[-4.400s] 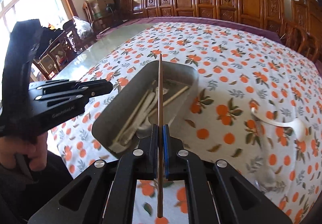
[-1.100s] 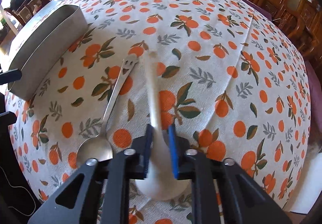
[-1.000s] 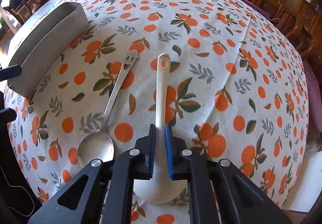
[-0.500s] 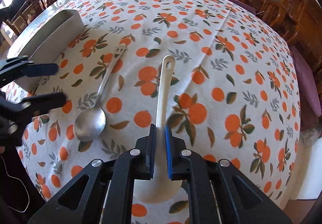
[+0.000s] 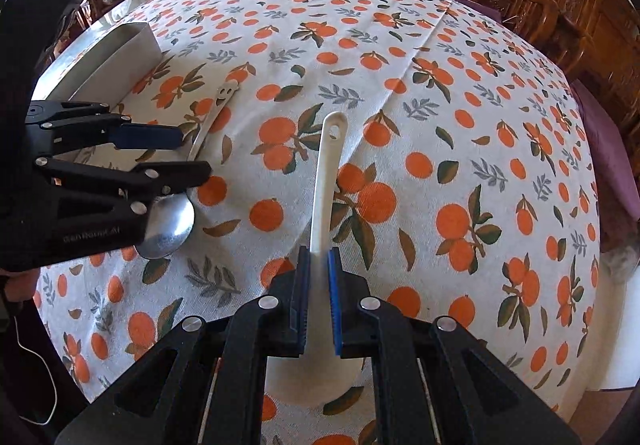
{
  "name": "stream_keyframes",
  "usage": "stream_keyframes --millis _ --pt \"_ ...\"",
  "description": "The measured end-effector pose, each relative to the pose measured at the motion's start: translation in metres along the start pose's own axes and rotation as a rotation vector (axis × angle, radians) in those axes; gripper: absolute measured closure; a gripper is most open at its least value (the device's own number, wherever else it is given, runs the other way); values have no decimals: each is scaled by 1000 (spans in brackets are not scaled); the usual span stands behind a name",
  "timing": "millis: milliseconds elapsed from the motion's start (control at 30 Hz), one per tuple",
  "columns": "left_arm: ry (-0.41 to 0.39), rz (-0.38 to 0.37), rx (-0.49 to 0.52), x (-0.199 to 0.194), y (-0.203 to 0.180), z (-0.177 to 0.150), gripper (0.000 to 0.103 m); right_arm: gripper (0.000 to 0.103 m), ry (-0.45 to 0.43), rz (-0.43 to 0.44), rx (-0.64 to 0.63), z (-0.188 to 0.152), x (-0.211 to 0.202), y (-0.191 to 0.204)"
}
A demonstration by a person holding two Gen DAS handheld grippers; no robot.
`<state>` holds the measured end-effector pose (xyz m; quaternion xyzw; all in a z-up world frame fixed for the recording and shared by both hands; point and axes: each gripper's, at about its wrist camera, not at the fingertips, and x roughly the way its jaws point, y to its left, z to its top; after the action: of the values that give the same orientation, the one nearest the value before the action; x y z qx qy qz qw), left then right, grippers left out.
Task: Organize utensils
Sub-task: 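Grasp the metal spoon with the left tool while the right holds the white spoon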
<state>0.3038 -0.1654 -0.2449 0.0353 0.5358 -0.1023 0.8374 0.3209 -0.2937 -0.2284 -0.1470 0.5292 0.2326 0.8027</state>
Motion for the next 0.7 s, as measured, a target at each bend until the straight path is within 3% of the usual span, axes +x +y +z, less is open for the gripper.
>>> stream_keyframes --millis 167,433,700 --pt "-5 12 36 -2 7 -6 90 92 -7 -4 6 1 -3 3" --pt "7 9 48 -10 38 -17 98 94 -12 8 5 3 -2 19" --pt "-13 16 65 -26 57 -20 98 97 -24 13 1 6 -6 32"
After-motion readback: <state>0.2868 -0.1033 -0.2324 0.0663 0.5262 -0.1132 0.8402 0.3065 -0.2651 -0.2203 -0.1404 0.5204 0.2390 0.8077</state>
